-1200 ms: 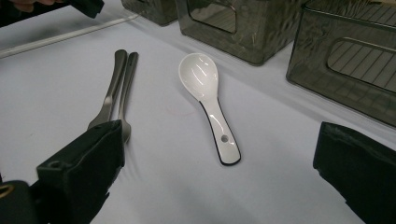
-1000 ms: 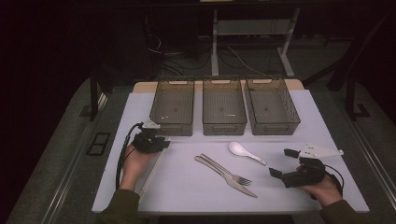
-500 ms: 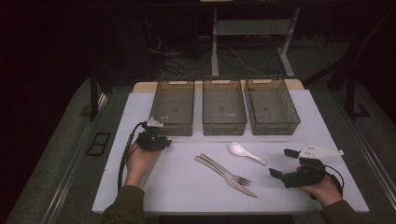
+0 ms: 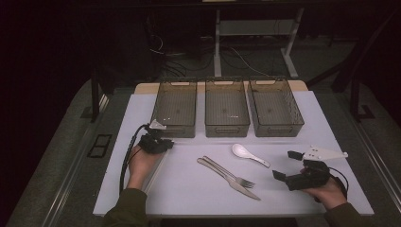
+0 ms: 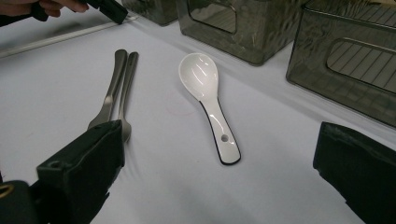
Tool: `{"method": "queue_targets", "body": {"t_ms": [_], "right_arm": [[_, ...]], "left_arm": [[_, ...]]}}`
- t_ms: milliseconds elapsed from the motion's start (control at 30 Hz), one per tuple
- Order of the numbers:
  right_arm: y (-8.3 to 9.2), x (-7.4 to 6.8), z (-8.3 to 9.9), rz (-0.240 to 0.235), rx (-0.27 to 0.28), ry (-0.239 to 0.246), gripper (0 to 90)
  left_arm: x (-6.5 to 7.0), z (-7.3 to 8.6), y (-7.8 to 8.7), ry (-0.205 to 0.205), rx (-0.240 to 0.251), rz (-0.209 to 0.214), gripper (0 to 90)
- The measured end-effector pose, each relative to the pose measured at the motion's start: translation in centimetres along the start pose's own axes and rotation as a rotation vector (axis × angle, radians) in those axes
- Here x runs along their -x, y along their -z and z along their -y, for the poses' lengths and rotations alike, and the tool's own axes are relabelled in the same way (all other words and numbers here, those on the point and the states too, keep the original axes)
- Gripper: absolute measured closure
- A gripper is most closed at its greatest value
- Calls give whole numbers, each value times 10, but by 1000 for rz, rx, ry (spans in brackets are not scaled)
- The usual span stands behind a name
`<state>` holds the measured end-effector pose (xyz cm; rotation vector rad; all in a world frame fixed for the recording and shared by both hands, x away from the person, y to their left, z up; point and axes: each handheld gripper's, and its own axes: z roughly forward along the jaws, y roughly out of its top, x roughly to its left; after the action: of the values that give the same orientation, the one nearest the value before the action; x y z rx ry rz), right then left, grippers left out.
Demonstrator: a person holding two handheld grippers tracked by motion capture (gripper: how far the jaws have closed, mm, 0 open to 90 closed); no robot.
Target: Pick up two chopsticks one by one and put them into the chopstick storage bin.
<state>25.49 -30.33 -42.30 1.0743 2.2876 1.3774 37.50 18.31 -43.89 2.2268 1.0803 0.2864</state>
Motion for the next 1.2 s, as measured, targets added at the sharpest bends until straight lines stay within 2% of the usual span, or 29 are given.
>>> {"method": "queue_targets", "body": {"t_ms": [367, 667, 700, 767, 933, 1033, 1200], "right_arm": [[0, 0, 0, 0, 0, 1, 20], [0, 0, 0, 0, 0, 2, 20], [0, 0, 0, 0, -1, 1, 20], [0, 0, 0, 0, -1, 1, 20], [0, 0, 0, 0, -1, 1, 20], [0, 0, 0, 0, -1, -1, 20], [0, 0, 0, -1, -1, 1, 20]], "left_arm": [[15, -5, -6, -38, -3, 52, 782], [35, -13, -14, -103, -16, 106, 787], [38, -13, -16, -95, -10, 111, 788], [42, -15, -17, -112, -18, 121, 789], [51, -17, -21, -122, -16, 162, 792], [53, -17, -22, -115, -12, 181, 793], [52, -17, -21, -120, -8, 177, 774]]}}
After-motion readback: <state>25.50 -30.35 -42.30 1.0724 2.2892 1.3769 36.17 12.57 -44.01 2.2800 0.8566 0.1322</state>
